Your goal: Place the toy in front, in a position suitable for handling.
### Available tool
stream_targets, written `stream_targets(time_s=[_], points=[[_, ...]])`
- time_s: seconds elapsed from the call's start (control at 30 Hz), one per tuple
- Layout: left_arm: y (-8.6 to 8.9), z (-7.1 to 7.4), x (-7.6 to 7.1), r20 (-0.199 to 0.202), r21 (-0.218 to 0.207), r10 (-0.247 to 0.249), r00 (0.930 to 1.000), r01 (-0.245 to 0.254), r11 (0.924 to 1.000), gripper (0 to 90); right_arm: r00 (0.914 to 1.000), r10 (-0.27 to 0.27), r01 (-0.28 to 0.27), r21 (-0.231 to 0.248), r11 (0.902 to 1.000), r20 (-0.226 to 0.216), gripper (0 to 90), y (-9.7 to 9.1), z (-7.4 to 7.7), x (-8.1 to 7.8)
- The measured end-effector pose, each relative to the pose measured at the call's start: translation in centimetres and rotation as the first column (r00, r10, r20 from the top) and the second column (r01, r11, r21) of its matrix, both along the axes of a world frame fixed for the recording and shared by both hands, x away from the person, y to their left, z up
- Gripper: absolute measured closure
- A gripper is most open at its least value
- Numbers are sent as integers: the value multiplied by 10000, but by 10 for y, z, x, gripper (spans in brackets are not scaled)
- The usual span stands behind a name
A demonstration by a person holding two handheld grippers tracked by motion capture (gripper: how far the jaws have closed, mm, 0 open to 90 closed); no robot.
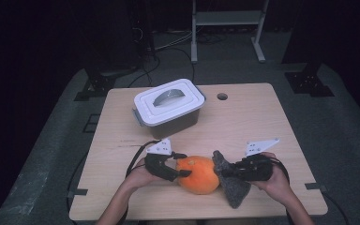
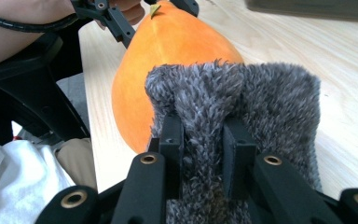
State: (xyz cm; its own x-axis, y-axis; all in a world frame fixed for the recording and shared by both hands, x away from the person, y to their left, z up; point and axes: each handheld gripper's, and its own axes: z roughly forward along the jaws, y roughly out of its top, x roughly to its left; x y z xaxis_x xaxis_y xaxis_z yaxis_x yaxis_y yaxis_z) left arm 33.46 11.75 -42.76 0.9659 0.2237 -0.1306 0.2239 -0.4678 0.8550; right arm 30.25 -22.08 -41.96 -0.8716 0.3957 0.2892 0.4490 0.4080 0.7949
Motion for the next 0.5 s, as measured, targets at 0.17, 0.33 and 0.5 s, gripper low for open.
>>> stream_targets(time_s=[0.17, 0.33, 0.5], points=[[-9, 2, -3, 298, 1, 117, 9995, -117, 9999, 357, 9983, 136, -172, 641, 9978, 558, 724, 15, 20, -2], [-14, 3, -7, 341, -4, 20, 9994, -19, 10000, 312, 9971, 410, -416, 80, 9991, 637, 723, 27, 12, -2], [-14, -2, -5, -97, -34, -245, 9997, 245, 9997, 170, 9982, 273, -274, 12, 9996, 529, 718, 16, 7, -1]])
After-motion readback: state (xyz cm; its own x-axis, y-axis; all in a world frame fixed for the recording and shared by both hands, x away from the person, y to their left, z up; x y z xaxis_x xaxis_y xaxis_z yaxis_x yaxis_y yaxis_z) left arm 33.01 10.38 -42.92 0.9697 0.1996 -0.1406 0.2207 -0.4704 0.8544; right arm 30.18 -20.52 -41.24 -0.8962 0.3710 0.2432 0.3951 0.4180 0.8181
